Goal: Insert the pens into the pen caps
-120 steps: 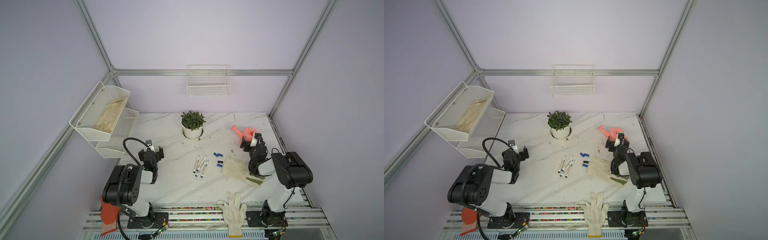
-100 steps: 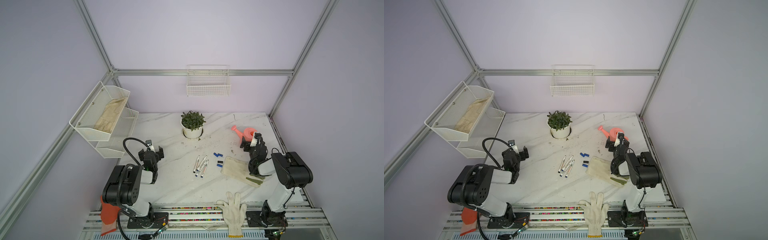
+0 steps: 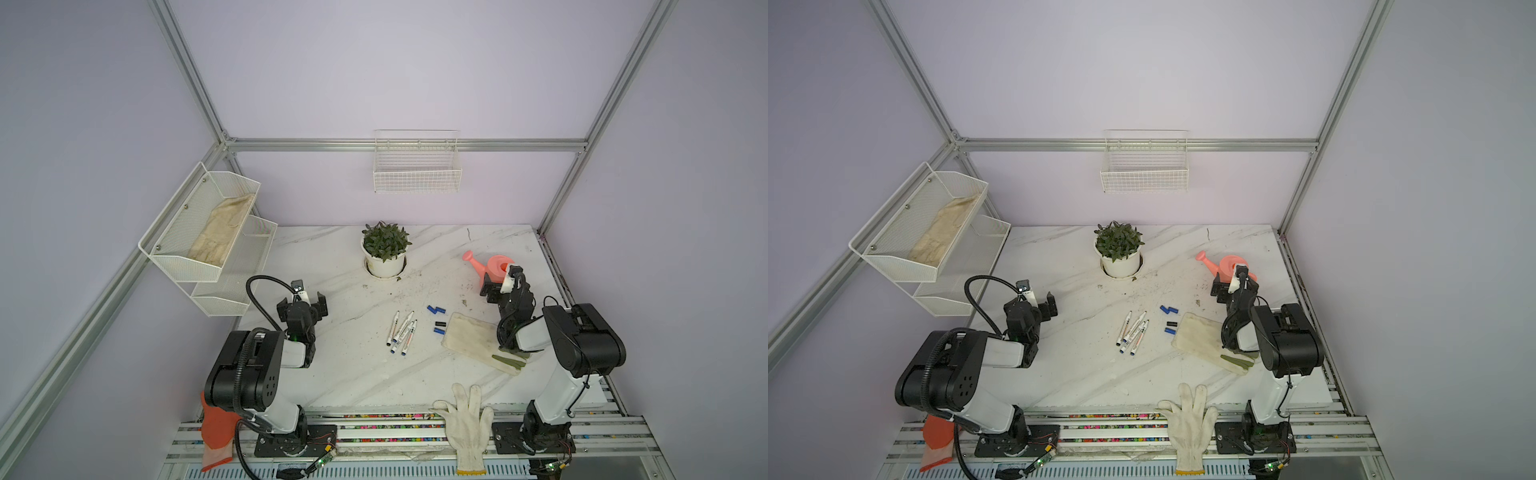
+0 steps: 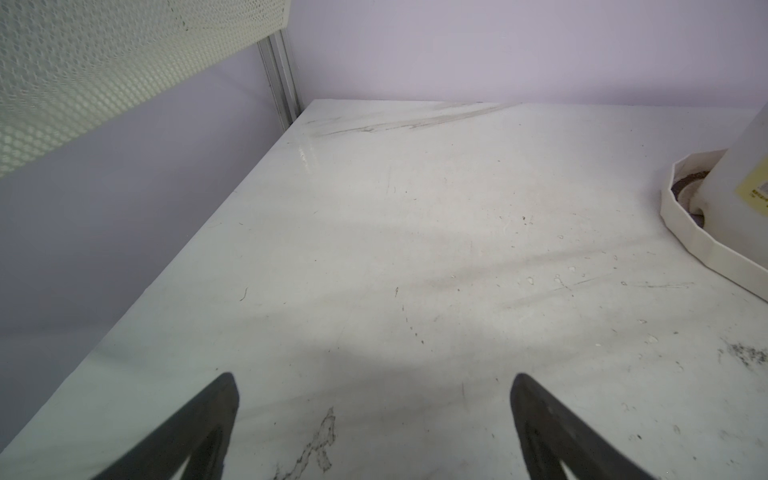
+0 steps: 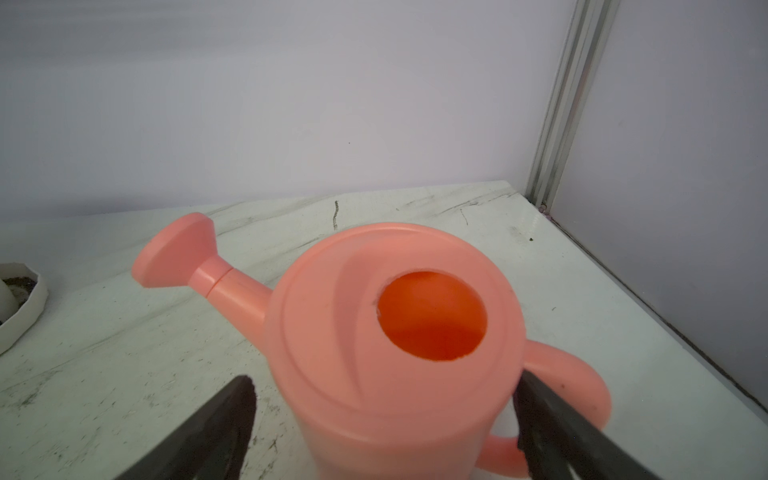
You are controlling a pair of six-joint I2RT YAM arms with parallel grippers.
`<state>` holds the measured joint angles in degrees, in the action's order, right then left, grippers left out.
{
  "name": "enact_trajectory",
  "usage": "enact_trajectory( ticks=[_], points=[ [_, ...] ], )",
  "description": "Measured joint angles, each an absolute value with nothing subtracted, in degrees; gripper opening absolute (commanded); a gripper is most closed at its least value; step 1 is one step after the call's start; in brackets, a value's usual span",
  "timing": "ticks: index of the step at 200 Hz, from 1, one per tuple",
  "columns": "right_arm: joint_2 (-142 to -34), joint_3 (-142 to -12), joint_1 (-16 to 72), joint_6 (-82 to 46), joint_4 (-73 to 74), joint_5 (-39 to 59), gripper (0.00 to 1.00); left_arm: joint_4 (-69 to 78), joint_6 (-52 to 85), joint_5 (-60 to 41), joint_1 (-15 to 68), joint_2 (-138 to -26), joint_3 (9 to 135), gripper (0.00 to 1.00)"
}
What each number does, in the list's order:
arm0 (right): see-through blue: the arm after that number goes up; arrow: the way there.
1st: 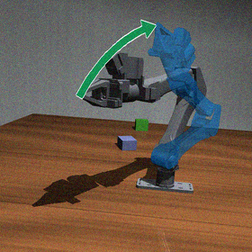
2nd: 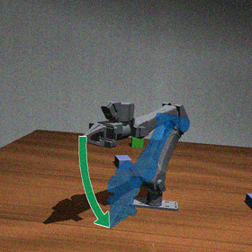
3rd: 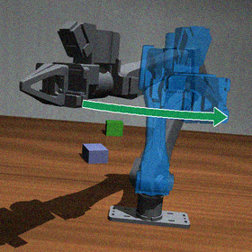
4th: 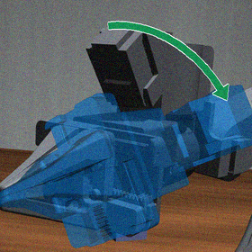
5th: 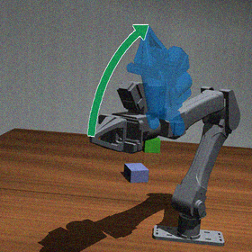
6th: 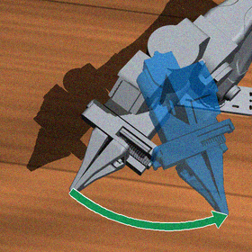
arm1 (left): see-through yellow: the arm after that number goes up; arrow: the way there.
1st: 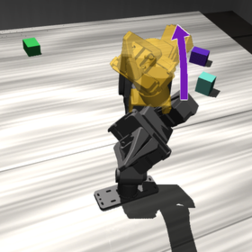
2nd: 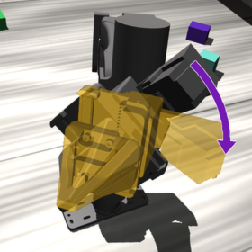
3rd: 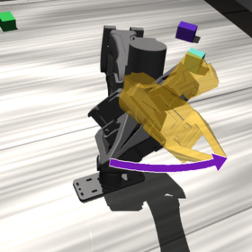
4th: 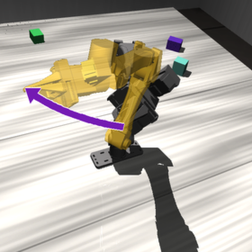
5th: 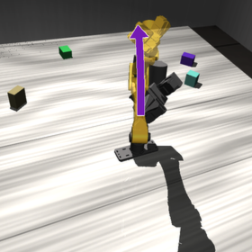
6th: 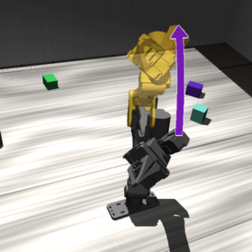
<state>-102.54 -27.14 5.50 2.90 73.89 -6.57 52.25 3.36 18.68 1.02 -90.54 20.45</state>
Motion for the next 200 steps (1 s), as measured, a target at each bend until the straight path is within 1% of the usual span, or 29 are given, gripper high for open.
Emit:
enact_trajectory(
  ticks=[65, 86, 99, 114, 132, 153, 166, 180, 200],
  points=[
    [-102.5, -27.1, 5.5, 2.6, 73.4, -6.4, 0.97, 52.3, 3.4, 18.7, 1.0, -90.5, 20.4, 1.0],
    [-102.5, -27.1, 5.5, 2.2, 73.0, -6.4, 0.88, 52.3, 3.4, 18.7, 1.0, -90.5, 20.4, 1.0],
    [-102.3, -27.3, 5.4, 2.1, 72.1, -6.3, 0.87, 52.3, 3.4, 18.7, 1.0, -90.5, 20.4, 1.0],
    [-100.5, -29.9, 5.4, 2.3, 65.7, -6.3, 0.8, 52.3, 3.4, 18.7, 1.0, -90.5, 20.4, 1.0],
    [-97.4, -37.3, 5.6, 1.6, 55.2, -6.9, 0.79, 52.3, 3.4, 18.7, 1.0, -90.5, 20.4, 1.0],
    [-92.0, -44.0, 7.6, -2.5, 48.7, -11.7, 0.76, 51.5, 3.2, 18.6, 1.0, -90.3, 20.5, 1.0],
    [-88.2, -46.8, 10.3, -5.5, 45.3, -14.2, 0.76, 44.1, 2.9, 18.7, 1.1, -88.3, 22.2, 1.0],
    [-85.6, -50.1, 14.5, -7.2, 41.2, -16.7, 0.76, 33.3, 3.4, 19.1, 1.3, -86.0, 27.6, 1.0],
    [-83.8, -53.4, 21.3, -9.0, 35.9, -19.0, 0.76, 26.6, 5.0, 20.2, 2.1, -81.9, 33.4, 1.0]
  ],
)
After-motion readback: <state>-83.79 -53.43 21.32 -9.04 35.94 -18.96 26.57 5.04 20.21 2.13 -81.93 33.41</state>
